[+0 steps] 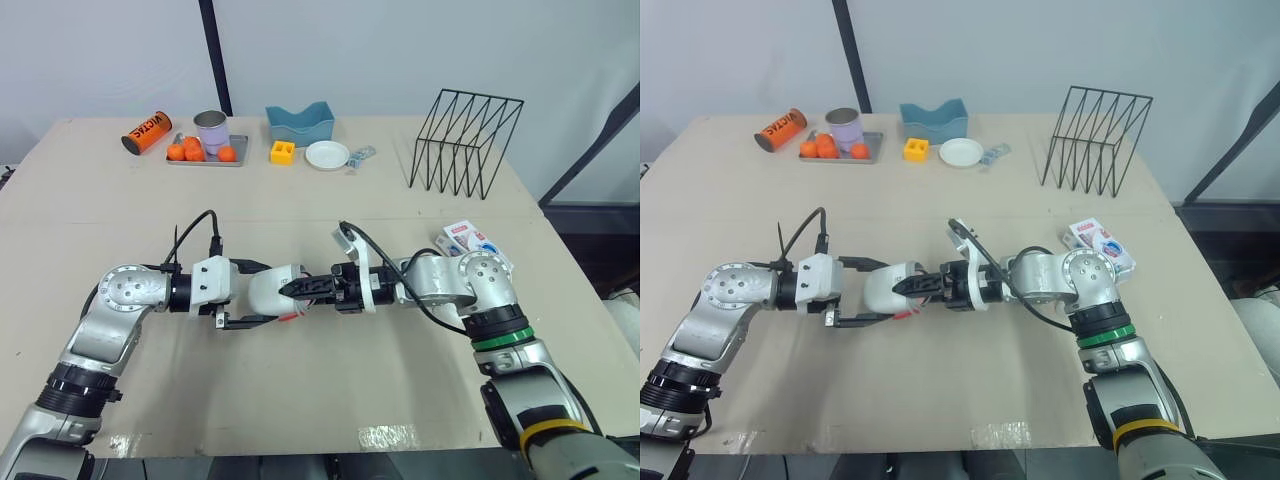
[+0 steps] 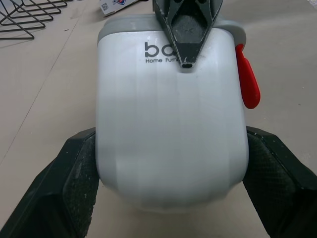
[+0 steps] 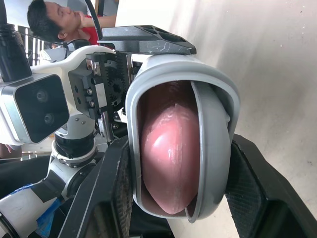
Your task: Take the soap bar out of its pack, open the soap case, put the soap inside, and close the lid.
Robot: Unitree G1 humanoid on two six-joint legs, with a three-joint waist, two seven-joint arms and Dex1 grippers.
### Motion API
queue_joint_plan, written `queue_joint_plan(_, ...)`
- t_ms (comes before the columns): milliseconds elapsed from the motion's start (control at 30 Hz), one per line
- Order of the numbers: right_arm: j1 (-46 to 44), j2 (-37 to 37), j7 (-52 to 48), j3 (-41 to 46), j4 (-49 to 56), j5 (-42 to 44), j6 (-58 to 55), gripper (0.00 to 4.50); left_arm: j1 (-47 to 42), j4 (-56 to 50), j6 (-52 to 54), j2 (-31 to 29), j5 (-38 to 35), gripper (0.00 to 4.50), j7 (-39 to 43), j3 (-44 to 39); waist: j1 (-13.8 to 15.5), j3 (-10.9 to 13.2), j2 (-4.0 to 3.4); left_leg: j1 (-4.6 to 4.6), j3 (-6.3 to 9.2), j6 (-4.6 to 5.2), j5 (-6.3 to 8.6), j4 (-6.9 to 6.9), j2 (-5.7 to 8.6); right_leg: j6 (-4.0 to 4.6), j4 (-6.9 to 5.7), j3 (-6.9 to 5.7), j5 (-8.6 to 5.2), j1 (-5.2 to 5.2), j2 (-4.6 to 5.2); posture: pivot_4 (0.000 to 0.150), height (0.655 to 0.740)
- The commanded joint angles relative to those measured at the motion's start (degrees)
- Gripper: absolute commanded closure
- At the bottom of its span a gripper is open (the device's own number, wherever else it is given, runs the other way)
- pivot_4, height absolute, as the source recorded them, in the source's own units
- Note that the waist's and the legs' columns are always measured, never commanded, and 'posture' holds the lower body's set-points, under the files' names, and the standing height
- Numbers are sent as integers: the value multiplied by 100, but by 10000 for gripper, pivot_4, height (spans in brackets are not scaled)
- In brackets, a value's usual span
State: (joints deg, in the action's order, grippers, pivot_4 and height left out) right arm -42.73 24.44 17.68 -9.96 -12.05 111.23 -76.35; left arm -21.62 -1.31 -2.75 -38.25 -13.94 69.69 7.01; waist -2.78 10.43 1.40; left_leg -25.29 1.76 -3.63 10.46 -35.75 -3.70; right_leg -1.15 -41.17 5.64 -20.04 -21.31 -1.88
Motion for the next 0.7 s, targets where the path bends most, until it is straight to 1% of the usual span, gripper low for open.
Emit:
queue_joint_plan(33,-146,23,-31,-166,526,177,-42,24862,-123,-27,11,8,-46,10078,-58,-60,0,0,0,0,0,0,0,0,0,0,0,0,0,0,0,1500,7400)
queue_joint_plan(200,-122,142,65,-316,643,88,88,24862,-125,-27,17,6,-39,10078,-66,-60,0,0,0,-1,0,0,0,1,0,0,1,0,0,-1,0,1500,7400)
queue_joint_plan(433,-71,166,91,-446,668,177,162,24862,-119,-42,29,3,-34,10078,-74,-55,0,0,0,-1,0,0,0,1,0,0,2,1,0,-1,0,1500,7400)
queue_joint_plan(467,-76,159,78,-454,683,177,160,20404,-116,-43,26,1,-32,10078,-75,-53,0,0,0,-1,0,0,0,1,0,0,2,0,0,-1,0,1500,7400)
queue_joint_plan(500,-82,144,50,-452,674,177,147,13223,-114,-30,14,-3,-19,10078,-72,-47,0,0,0,-1,0,0,0,1,0,0,2,0,0,-1,0,1500,7400)
queue_joint_plan(533,-80,128,14,-449,652,177,125,11272,-113,-11,-4,-6,-3,10078,-69,-42,0,0,0,-1,0,0,0,2,0,0,2,0,0,-1,0,1500,7400)
queue_joint_plan(567,-74,126,-1,-452,654,177,116,5671,-105,-2,-19,-12,8,10078,-69,-39,-4,0,0,-1,0,0,0,2,-1,0,2,0,0,-2,-1,1500,7400)
queue_joint_plan(600,-65,108,-15,-438,630,177,105,1430,-100,1,-29,-15,13,10078,-70,-36,-3,0,0,-1,0,0,0,3,-2,0,2,1,0,-2,-2,1500,7400)
queue_joint_plan(633,-55,87,-33,-424,611,177,102,639,-97,0,-32,-16,12,10078,-74,-35,-2,0,0,-1,0,0,0,3,-1,0,2,1,0,-2,-1,1500,7400)
queue_joint_plan(700,-46,52,-32,-409,584,177,110,639,-92,-4,-38,-15,11,10078,-80,-34,0,0,0,-2,0,0,0,2,-1,0,2,1,0,-2,-1,1500,7400)
